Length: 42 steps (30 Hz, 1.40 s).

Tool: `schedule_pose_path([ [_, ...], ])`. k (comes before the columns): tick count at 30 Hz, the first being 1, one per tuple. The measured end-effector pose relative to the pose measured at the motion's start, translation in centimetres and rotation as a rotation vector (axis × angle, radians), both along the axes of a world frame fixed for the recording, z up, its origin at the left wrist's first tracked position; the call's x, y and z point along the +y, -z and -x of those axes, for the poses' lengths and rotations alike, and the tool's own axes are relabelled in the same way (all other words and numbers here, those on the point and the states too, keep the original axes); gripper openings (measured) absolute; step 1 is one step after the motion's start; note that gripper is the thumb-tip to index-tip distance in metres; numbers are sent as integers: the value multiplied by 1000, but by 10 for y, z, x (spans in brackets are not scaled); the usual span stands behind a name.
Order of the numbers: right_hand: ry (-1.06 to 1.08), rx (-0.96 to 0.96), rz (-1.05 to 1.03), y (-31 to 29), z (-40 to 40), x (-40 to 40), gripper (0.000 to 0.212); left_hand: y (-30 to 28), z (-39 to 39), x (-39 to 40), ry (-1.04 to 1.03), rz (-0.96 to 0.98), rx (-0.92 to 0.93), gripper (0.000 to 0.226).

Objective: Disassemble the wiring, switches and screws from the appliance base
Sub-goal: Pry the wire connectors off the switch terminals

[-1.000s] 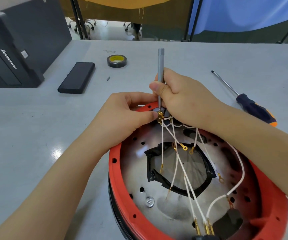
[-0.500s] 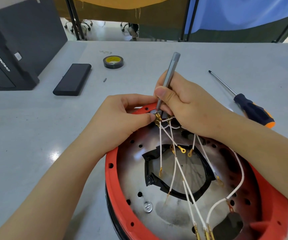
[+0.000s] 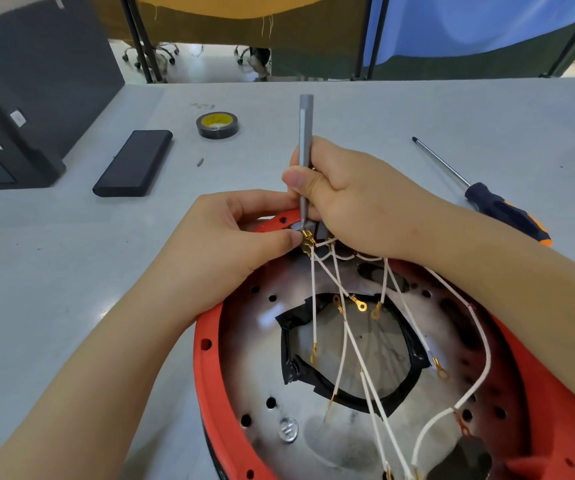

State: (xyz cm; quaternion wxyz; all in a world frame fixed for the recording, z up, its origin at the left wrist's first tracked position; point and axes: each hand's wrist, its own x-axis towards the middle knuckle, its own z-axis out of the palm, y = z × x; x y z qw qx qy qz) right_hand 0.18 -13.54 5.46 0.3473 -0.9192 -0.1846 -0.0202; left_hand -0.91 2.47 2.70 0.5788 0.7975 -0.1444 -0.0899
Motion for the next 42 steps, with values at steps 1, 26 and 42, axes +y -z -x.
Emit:
schedule_pose_path([
  [1,5,6,13,-1,-1,1,23,0,0,0,-2,-2,0,30],
  [26,-5,129,-513,12,10,-25,14,3,-1,2,-44,-20,47,31],
  [42,-22,48,-378,16,9,-26,10,0,-1,1,-52,-11,53,33],
])
